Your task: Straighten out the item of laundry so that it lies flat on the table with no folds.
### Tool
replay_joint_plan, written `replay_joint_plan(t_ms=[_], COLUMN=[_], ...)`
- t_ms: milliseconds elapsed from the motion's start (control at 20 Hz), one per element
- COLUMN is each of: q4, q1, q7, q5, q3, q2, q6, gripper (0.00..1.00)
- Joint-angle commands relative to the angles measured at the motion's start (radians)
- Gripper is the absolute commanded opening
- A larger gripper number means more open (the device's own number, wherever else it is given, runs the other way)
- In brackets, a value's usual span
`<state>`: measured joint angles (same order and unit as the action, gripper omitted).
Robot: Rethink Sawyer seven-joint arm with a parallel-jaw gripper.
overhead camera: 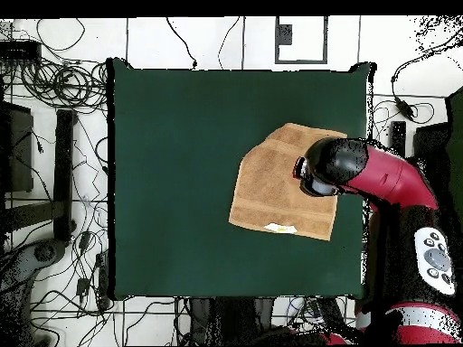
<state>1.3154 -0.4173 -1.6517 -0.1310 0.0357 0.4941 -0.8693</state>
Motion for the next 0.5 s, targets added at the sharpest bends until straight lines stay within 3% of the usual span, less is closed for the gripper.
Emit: replay_joint_plan(t_ms=[50, 150, 500], q4=[0.112, 0.119, 0.123], q1=[0.012, 0.010, 0.065], q7=[0.065, 0.047, -0.179], q5=[-0.052, -0.067, -0.016], q3=[-0.144, -0.143, -0.064], q2=[-0.073, -0.095, -0.196], q6=[0.111, 0.184, 0.278], gripper=[1.00, 1.00, 1.00])
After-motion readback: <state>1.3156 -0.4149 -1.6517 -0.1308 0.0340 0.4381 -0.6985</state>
